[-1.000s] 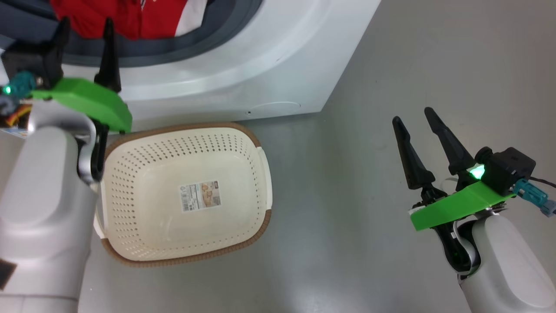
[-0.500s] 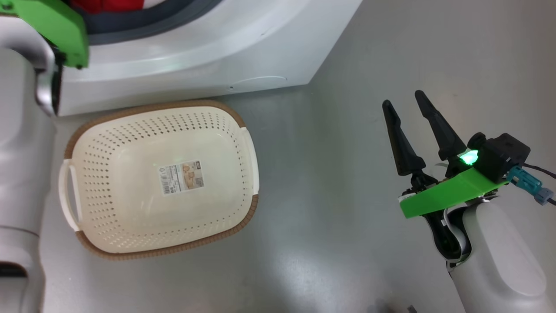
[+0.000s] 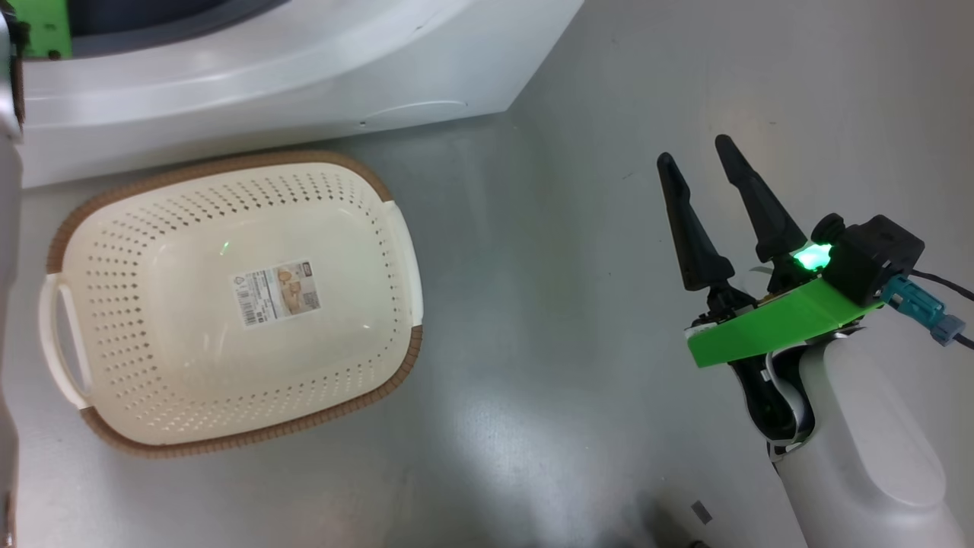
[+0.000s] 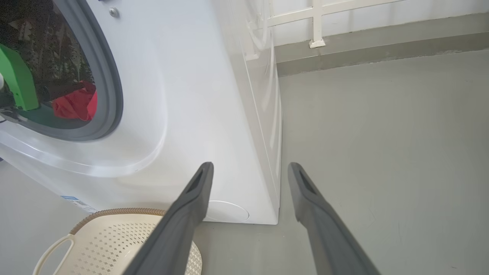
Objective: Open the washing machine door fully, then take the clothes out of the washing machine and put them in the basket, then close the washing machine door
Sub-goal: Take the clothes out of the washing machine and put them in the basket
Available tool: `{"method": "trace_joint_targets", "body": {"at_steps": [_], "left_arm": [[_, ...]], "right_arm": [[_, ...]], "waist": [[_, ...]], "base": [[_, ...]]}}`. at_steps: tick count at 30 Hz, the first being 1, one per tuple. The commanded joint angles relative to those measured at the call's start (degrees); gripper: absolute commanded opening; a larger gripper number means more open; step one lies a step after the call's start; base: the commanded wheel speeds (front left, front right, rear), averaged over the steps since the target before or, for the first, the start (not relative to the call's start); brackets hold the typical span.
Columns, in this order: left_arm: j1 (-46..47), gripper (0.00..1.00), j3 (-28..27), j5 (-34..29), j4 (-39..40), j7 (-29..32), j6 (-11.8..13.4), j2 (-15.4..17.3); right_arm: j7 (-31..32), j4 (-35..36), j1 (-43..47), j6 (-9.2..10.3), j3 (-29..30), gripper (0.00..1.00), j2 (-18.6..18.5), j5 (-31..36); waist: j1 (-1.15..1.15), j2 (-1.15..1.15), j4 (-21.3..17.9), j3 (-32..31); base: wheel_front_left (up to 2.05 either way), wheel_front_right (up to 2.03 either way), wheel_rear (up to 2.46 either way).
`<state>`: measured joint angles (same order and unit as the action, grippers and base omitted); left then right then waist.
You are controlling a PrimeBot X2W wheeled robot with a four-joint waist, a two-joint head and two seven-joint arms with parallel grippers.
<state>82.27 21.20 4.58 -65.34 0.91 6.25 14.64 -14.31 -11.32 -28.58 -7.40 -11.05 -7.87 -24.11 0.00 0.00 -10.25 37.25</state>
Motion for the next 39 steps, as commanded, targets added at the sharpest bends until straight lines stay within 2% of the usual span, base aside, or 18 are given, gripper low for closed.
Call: {"method": "trace_joint_targets", "body": {"at_steps": [1,4,15,16,17,18,19,20,21,31,39], "left_arm": [[1.86,1.0,-0.18,-0.6,0.34,0.78,1.01,2.6],[2.94,1.0,0.6,-1.34,-1.44,2.39,2.38,2.8],[3.25,1.0,1.74,-0.84,-6.22,11.41,3.25,2.08],[3.13,0.87,1.82,-0.75,-6.37,11.9,3.28,2.05],[3.13,0.87,1.82,-0.75,-6.37,11.9,3.28,2.05],[3.03,0.72,1.85,-0.62,-6.46,12.16,3.28,2.05],[2.95,0.45,1.87,-0.49,-6.52,12.26,3.27,2.07],[2.86,0.26,1.93,-0.39,-6.55,12.19,3.2,2.11],[2.79,0.0,2.01,-0.32,-6.46,11.79,3.15,2.18],[2.12,0.0,2.84,0.38,-6.06,6.98,1.34,3.66],[-0.3,0.0,2.71,2.17,-5.98,0.17,-0.28,2.49]], "right_arm": [[-0.69,1.4,0.86,-0.09,-1.28,1.0,0.4,0.03],[-0.69,1.25,0.85,-0.09,-1.59,1.0,0.77,0.04],[-0.69,0.98,0.97,-0.09,-1.67,1.0,1.81,-0.3],[-0.69,0.93,0.93,-0.09,-1.66,1.0,1.84,-0.34],[-0.69,0.93,0.93,-0.09,-1.66,1.0,1.84,-0.34],[-0.69,0.91,0.87,-0.09,-1.6,1.0,1.85,-0.39],[-0.69,0.89,0.81,-0.09,-1.55,1.0,1.85,-0.41],[-0.69,0.87,0.76,-0.09,-1.53,1.0,1.86,-0.41],[-0.69,0.86,0.72,-0.09,-1.51,1.0,1.88,-0.39],[-0.69,0.72,0.66,-0.09,-1.39,1.0,1.92,-0.31],[-0.69,0.22,0.73,-0.09,-1.38,1.0,1.44,-0.27]], "waist": [[0.0,0.0,-0.52,0.59],[0.0,0.0,-1.12,0.73],[0.0,0.0,-2.28,0.78],[0.0,0.0,-2.33,0.75],[0.0,0.0,-2.33,0.75],[0.0,0.0,-2.37,0.73],[0.0,0.0,-2.42,0.7],[0.0,0.0,-2.44,0.67],[0.0,0.0,-2.46,0.65],[0.0,0.0,-2.24,-0.38],[0.0,0.0,-0.4,-3.43]], "base": [[0.0,0.0,0.0],[0.0,0.0,0.0],[0.0,0.0,0.0],[0.0,0.0,0.0],[0.0,0.0,0.0],[0.0,0.0,0.0],[0.0,0.0,0.0],[0.0,0.0,0.0],[0.0,0.0,0.0],[0.0,0.0,0.0],[0.0,0.0,0.0]]}}
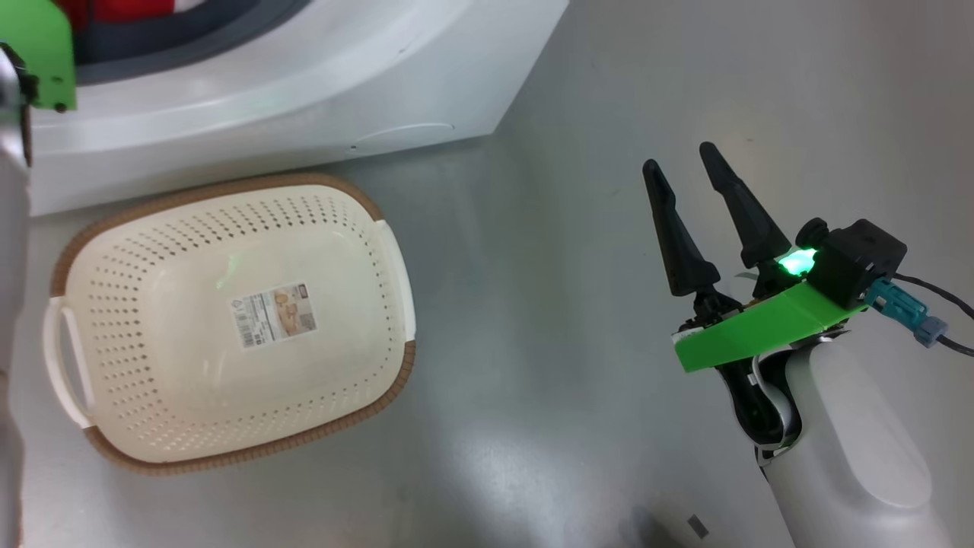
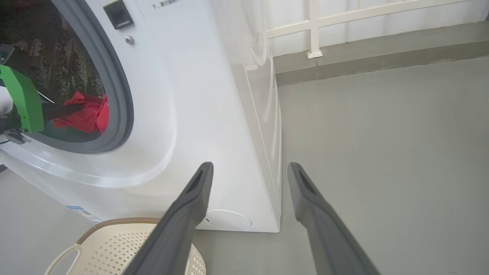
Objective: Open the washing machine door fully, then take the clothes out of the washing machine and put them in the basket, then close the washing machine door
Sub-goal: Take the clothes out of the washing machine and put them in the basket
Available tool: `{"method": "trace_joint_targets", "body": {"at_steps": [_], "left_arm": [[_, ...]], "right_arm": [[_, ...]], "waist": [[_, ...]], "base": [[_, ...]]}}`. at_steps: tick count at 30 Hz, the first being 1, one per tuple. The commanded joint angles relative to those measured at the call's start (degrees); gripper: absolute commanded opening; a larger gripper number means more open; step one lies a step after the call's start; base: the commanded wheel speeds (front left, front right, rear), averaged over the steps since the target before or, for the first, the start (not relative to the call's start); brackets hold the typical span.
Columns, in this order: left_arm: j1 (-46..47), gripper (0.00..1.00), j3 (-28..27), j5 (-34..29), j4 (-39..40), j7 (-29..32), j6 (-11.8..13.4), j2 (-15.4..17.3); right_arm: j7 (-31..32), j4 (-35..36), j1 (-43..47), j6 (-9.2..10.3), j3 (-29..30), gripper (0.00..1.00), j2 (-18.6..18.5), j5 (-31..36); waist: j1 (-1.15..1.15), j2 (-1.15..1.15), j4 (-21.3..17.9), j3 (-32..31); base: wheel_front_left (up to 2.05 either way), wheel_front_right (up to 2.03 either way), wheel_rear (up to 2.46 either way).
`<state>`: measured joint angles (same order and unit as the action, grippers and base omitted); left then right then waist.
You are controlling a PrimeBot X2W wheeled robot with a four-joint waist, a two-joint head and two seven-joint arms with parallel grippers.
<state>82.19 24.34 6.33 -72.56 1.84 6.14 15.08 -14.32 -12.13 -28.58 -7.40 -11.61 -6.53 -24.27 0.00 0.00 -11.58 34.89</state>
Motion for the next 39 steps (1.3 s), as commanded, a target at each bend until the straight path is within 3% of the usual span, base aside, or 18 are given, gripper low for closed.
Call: {"method": "trace_joint_targets", "body": {"at_steps": [1,16,24,30,39], "left_arm": [[-0.61,0.0,-0.65,0.84,1.21,-1.82,-0.29,1.82],[-8.28,0.0,-2.03,5.82,0.22,-13.33,-5.25,-1.36],[-12.81,0.0,-2.27,7.4,3.16,-16.27,-7.12,-2.93],[-17.93,0.0,-2.37,8.2,10.7,-16.78,-7.29,-4.05],[-30.42,0.0,-3.14,9.31,30.76,-16.83,-5.74,-2.73]], "right_arm": [[-0.68,0.94,0.78,-0.09,-0.88,1.0,-0.03,-0.08],[-0.68,-1.39,3.78,-0.09,-1.88,1.0,-2.64,-1.11],[-0.68,-2.26,6.59,-0.09,-1.73,1.0,-3.2,-1.67],[-0.68,-2.56,8.59,-0.09,-1.37,1.0,-3.41,-1.94],[-0.68,-2.87,10.66,-0.09,-1.4,1.0,-4.1,-2.47]], "waist": [[0.0,0.0,1.26,-1.62],[0.0,0.0,6.78,-13.37],[0.0,0.0,8.79,-18.88],[0.0,0.0,10.47,-21.71],[0.0,0.0,11.74,-25.04]], "base": [[0.0,0.0,0.0],[0.0,0.0,0.0],[0.0,0.0,0.0],[0.0,0.0,0.0],[0.0,0.0,0.0]]}}
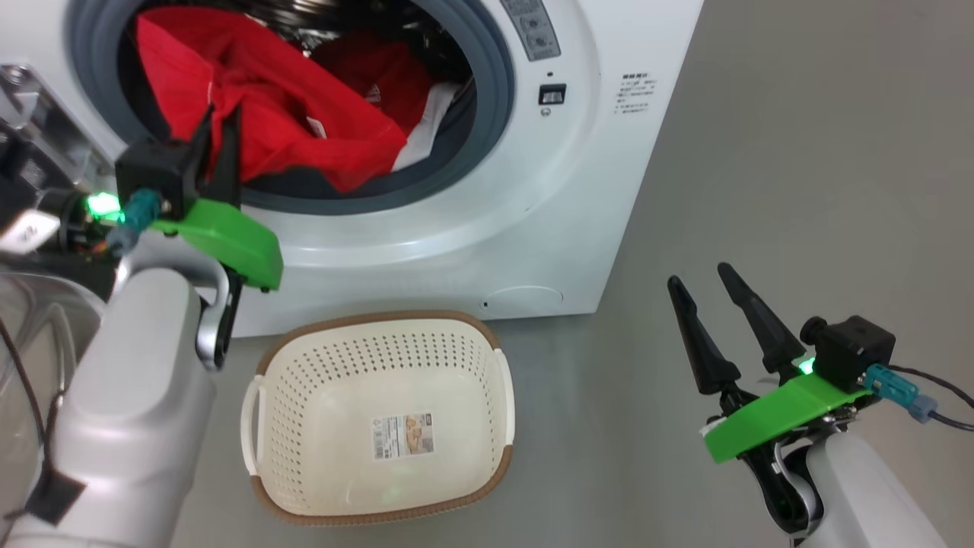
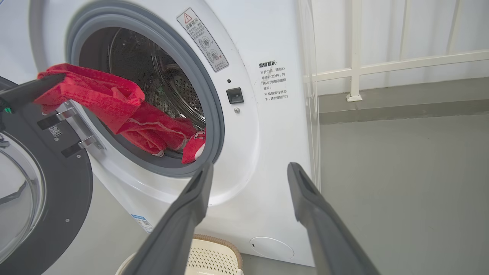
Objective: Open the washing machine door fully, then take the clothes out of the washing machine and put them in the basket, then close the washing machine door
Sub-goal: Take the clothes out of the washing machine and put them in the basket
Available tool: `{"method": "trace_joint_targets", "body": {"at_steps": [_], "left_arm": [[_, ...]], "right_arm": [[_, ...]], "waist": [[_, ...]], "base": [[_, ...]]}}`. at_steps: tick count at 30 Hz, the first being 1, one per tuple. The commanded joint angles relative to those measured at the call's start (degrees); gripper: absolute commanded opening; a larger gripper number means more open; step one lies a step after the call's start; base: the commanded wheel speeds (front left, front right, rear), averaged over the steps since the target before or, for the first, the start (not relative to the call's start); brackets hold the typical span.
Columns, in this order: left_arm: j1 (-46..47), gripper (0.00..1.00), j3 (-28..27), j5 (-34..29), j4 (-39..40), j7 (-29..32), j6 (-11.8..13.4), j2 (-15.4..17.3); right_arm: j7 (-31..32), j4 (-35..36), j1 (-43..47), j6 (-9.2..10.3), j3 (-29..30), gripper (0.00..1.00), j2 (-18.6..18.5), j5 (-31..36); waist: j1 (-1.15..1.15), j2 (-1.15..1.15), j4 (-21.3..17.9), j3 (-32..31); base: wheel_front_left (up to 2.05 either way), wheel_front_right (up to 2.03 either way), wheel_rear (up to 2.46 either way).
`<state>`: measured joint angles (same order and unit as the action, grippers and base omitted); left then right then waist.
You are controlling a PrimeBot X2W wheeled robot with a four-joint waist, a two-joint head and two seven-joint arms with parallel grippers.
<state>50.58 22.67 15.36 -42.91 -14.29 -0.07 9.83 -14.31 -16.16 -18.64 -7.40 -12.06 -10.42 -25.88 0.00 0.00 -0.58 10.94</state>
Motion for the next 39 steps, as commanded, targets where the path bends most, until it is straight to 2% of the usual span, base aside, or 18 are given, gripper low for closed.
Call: {"method": "trace_joint_targets", "body": {"at_steps": [1,10,13,16,21,27,39], "left_arm": [[-0.25,0.0,-1.48,0.4,3.64,-0.61,0.81,2.76],[-13.87,0.0,-1.22,2.28,29.91,7.85,4.55,5.06],[-18.91,0.0,-0.93,3.25,35.28,10.21,5.7,5.42],[-23.26,0.0,-0.03,4.23,37.13,11.59,6.08,5.29],[-26.99,0.0,1.71,6.02,34.38,11.35,4.83,4.2],[-26.91,0.0,2.96,7.26,27.93,9.71,2.97,2.6],[-21.03,0.0,2.53,10.21,3.32,3.21,-1.43,-0.85]], "right_arm": [[-0.69,1.05,0.95,-0.09,-1.0,1.0,-0.32,-0.93],[-0.69,0.69,2.56,-0.09,-1.66,1.0,-0.89,-1.39],[-0.69,0.73,2.47,-0.09,-1.83,1.0,-1.05,-1.55],[-0.69,0.81,2.18,-0.09,-2.15,1.0,-1.27,-1.73],[-0.69,0.83,1.56,-0.09,-2.62,1.0,-1.44,-1.86],[-0.69,0.77,0.83,-0.09,-2.98,1.0,-1.47,-1.98],[-0.69,0.83,-0.81,-0.09,-3.31,1.0,-1.63,-2.09]], "waist": [[0.0,0.0,0.83,-1.57],[0.0,0.0,1.51,-4.0],[0.0,0.0,1.47,-3.85],[0.0,0.0,1.25,-3.45],[0.0,0.0,0.66,-2.39],[0.0,0.0,-0.24,-1.21],[0.0,0.0,-4.08,2.24]], "base": [[0.0,0.0,0.0],[0.0,0.0,0.0],[0.0,0.0,0.0],[0.0,0.0,0.0],[0.0,0.0,0.0],[0.0,0.0,0.0],[0.0,0.0,0.0]]}}
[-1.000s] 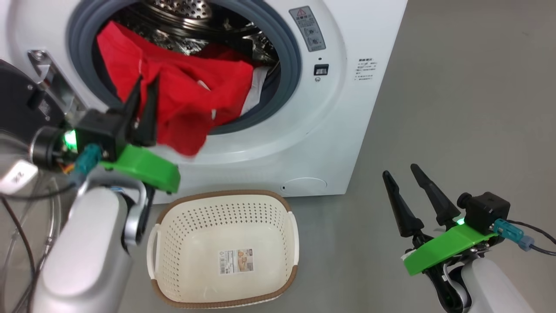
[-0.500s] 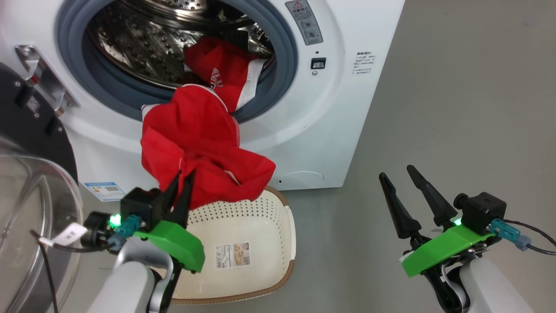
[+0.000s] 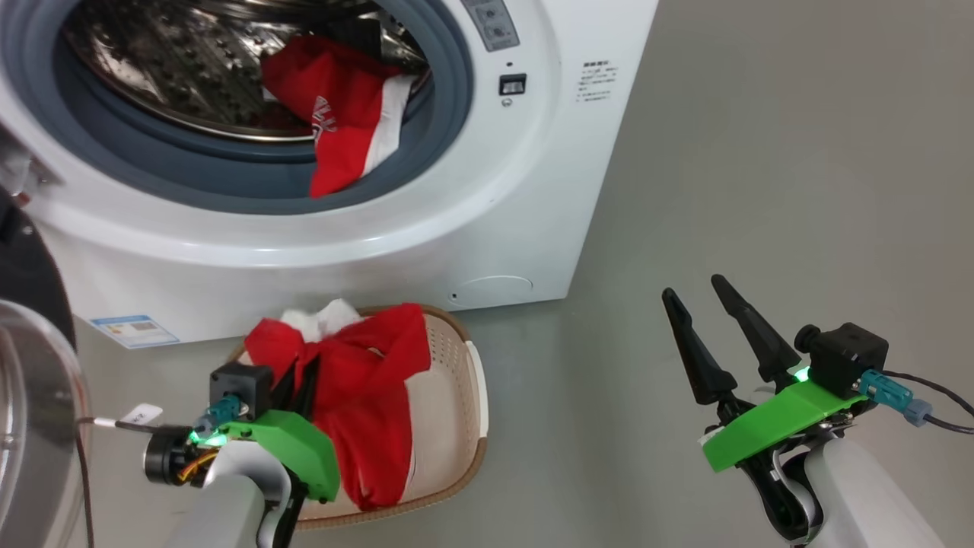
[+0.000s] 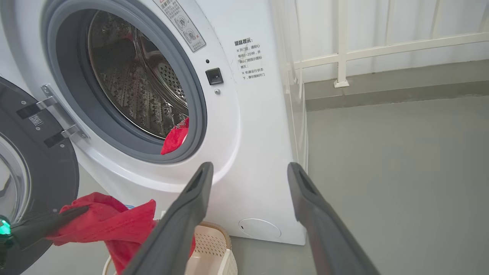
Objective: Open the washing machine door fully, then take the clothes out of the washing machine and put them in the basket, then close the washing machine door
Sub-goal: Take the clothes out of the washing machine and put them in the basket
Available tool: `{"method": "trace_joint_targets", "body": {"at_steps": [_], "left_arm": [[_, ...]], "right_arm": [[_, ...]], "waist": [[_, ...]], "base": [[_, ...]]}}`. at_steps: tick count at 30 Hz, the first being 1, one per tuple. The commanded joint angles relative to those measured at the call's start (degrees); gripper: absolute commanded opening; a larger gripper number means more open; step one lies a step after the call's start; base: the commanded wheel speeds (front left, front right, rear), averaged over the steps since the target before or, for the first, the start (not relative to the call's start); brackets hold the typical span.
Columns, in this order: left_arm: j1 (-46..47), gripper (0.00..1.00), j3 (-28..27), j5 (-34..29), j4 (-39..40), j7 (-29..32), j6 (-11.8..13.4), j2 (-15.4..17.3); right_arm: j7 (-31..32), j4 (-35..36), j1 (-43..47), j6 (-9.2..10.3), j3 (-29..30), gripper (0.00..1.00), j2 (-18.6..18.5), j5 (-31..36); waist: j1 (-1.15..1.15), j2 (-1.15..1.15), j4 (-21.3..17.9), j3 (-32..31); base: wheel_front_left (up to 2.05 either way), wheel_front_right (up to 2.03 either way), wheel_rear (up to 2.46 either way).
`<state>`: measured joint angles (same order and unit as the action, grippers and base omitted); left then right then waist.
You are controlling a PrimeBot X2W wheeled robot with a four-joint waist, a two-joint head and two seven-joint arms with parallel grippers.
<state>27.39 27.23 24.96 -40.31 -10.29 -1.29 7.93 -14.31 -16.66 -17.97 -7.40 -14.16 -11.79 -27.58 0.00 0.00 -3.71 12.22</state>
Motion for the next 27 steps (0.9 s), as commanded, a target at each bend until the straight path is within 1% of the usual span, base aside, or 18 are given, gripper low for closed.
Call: {"method": "trace_joint_targets", "body": {"at_steps": [1,9,17,18,20,21,22,27], "left_arm": [[2.79,0.0,-2.13,0.81,-1.66,-1.23,-0.48,0.76],[8.64,0.0,-3.0,2.44,-18.13,-3.51,-2.98,-1.02],[12.44,0.0,-2.51,3.01,-27.46,-4.3,-4.73,-2.02],[12.8,0.23,-2.48,3.09,-28.33,-4.34,-4.82,-2.07],[13.34,0.64,-2.34,3.17,-29.51,-4.41,-5.0,-2.18],[13.53,0.96,-2.27,3.23,-29.98,-4.44,-5.09,-2.24],[13.66,1.0,-2.21,3.33,-30.36,-4.47,-5.18,-2.33],[13.77,1.0,-2.12,3.79,-31.54,-4.58,-5.51,-2.38]], "right_arm": [[-0.69,1.34,-1.63,-0.09,-1.26,1.0,-0.28,-0.39],[-0.69,1.61,-3.25,-0.09,-1.81,1.0,-0.49,-0.29],[-0.69,1.75,-4.59,-0.09,-2.62,1.0,-0.2,-0.27],[-0.69,1.8,-4.73,-0.09,-2.66,1.0,-0.13,-0.27],[-0.69,1.82,-4.93,-0.09,-2.7,1.0,0.0,-0.27],[-0.69,1.82,-4.98,-0.09,-2.66,1.0,0.05,-0.27],[-0.69,1.8,-4.99,-0.09,-2.56,1.0,0.1,-0.28],[-0.69,1.5,-4.78,-0.09,-2.45,1.0,0.42,-0.29]], "waist": [[0.0,0.0,-1.23,1.27],[0.0,0.0,-3.24,4.2],[0.0,0.0,-5.68,6.91],[0.0,0.0,-6.0,7.16],[0.0,0.0,-6.57,7.56],[0.0,0.0,-6.79,7.74],[0.0,0.0,-6.92,7.82],[0.0,0.0,-7.22,7.51]], "base": [[0.0,0.0,0.0],[0.0,0.0,0.0],[0.0,0.0,0.0],[0.0,0.0,0.0],[0.0,0.0,0.0],[0.0,0.0,0.0],[0.0,0.0,0.0],[0.0,0.0,0.0]]}}
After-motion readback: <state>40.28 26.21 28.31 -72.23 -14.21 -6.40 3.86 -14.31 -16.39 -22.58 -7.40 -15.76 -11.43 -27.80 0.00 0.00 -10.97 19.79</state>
